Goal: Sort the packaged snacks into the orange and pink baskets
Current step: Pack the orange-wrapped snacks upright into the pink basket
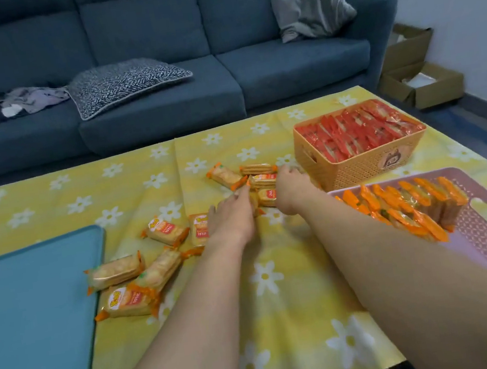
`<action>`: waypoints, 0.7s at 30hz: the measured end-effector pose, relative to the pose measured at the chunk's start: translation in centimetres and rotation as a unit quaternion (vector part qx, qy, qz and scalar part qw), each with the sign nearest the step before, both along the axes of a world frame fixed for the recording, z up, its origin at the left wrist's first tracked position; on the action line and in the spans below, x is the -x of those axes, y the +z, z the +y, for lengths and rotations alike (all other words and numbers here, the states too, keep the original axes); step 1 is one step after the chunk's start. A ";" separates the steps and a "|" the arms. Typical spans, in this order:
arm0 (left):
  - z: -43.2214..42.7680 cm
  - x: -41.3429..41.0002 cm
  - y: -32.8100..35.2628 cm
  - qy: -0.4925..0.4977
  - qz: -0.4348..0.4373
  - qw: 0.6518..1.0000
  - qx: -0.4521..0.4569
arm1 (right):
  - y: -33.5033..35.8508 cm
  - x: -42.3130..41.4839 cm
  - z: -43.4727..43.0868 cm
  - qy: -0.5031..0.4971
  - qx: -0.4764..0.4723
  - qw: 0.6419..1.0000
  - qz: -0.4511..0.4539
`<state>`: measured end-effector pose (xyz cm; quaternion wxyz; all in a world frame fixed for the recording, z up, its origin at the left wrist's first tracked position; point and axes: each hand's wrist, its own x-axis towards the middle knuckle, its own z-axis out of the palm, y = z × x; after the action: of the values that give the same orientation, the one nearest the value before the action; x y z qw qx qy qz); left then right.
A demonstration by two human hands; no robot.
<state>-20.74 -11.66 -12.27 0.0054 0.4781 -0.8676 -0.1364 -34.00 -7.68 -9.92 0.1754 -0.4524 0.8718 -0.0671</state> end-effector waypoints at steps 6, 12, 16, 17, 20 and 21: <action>-0.3 -0.5 -0.1 0.063 -0.002 0.997 0.034 | 1.2 -0.5 -1.9 0.033 0.015 0.978 0.207; -1.2 -4.7 0.6 0.238 0.008 0.971 0.006 | 0.2 -2.2 -1.8 0.144 -0.007 0.983 0.110; -1.5 -5.0 -0.4 0.246 0.005 0.969 -0.035 | -0.2 -2.2 -2.3 0.164 -0.070 0.974 0.137; -1.4 -4.7 -0.3 0.246 0.013 0.968 -0.049 | -0.1 -2.3 -2.5 0.165 -0.086 0.972 0.142; -1.4 -3.8 -0.3 0.251 0.037 0.966 -0.056 | 0.4 -2.4 -3.1 0.152 -0.155 0.964 0.156; -1.5 -3.5 -0.2 0.255 0.062 0.963 -0.062 | 0.6 -2.3 -3.2 0.150 -0.177 0.958 0.170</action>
<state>-17.23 -13.18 -12.48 0.0643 0.6736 -0.7048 -0.2130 -31.66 -10.88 -9.31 0.1097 -0.5444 0.8087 0.1936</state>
